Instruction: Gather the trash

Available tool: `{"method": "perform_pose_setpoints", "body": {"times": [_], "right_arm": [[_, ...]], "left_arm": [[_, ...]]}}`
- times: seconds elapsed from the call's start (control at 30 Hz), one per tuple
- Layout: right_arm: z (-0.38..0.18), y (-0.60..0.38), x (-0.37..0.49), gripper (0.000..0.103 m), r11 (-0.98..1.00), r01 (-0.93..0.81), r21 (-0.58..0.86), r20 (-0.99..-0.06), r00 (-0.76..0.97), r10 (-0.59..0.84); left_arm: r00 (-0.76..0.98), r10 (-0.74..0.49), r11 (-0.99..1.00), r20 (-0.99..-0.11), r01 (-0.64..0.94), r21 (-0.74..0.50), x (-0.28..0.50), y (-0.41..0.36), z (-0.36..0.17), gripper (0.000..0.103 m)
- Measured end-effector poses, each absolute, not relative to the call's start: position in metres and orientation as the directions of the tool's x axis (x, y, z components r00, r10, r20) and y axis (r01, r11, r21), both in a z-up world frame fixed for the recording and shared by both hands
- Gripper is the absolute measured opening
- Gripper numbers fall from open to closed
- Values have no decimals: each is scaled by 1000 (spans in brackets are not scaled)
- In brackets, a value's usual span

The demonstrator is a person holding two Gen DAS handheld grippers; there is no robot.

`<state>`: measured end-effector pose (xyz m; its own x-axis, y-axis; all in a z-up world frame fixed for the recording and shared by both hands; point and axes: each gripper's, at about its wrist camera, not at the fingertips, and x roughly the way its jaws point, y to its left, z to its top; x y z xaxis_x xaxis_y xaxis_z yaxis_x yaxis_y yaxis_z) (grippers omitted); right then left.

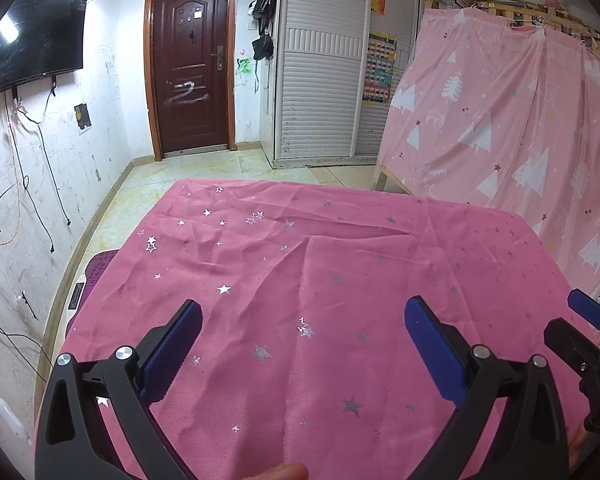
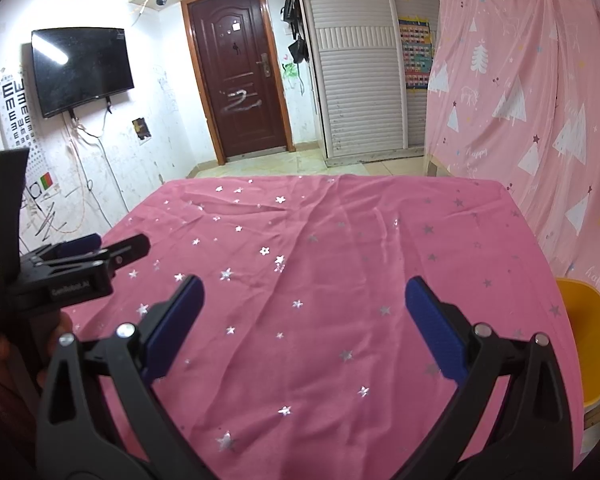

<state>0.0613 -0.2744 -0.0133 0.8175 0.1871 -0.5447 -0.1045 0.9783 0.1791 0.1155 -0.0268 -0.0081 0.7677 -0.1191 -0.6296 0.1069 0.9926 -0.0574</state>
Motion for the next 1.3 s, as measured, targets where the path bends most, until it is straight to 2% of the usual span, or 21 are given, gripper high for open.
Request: {"method": "perform_pose_setpoints", "body": {"times": [1.3], "right_arm": [[-15,-273,61,97,978,-105,179,-547,816,187]], "left_arm": [[776,-130,991,-618,122,-55,114,-28,-6,94]]}}
